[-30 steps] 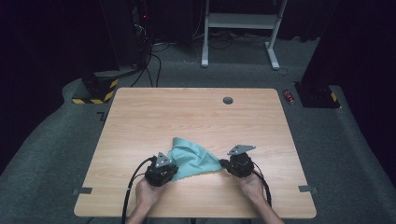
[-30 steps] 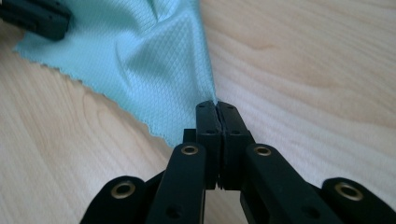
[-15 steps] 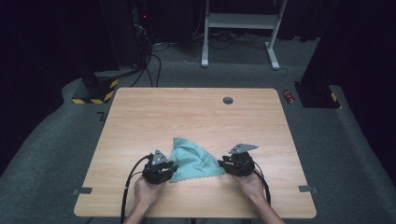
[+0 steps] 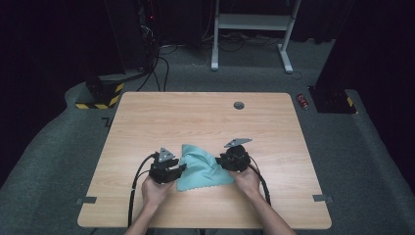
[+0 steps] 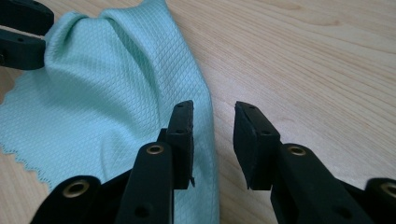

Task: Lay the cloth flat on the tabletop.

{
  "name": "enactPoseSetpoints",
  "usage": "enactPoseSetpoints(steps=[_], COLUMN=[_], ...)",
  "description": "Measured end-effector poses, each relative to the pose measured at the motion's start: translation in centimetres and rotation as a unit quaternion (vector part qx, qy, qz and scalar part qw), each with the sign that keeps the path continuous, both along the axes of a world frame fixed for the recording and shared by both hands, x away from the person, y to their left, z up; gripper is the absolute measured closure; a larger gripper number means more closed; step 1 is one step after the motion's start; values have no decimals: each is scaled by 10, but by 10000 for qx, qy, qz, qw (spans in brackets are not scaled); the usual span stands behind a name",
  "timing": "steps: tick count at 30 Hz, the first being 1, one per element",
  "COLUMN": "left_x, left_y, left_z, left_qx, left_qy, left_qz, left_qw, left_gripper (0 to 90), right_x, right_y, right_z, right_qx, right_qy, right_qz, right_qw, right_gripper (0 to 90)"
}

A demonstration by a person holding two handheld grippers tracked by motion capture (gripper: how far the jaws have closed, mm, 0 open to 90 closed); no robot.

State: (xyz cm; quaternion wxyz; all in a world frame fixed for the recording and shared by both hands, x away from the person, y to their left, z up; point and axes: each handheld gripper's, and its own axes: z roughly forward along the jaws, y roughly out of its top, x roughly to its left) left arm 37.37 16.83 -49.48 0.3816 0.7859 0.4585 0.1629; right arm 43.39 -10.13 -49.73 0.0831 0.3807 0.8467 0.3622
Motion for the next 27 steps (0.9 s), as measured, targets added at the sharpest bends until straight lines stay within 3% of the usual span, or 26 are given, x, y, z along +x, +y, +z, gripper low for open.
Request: enactPoseSetpoints(steps=[6,10,16,18,24,27], left_x=[7,5,-3,-8,-20,-19], left_y=[-5,-5,-1,1,1,2], left_z=[-1,0,6,5,-9,-12], left_qx=[-83,-86,-31,-31,38,-43], left_qy=[115,73,-24,30,366,433], left_qz=[-209,-321,-419,-478,-697,-603], left_qw=[9997,9994,9991,9988,9969,9972], left_gripper=[788,884,892,892,889,836], right_x=[5,3,-10,-16,-35,-36], right_y=[5,4,-4,-10,-24,-22], right_z=[-8,-6,7,9,-1,-2], right_qx=[-120,-123,-147,-209,-274,-279], right_qy=[221,133,-254,-308,-143,-112], right_qz=[117,193,235,249,358,340], right_qw=[9996,9996,9993,9990,9989,9990], right_gripper=[836,897,900,900,892,744])
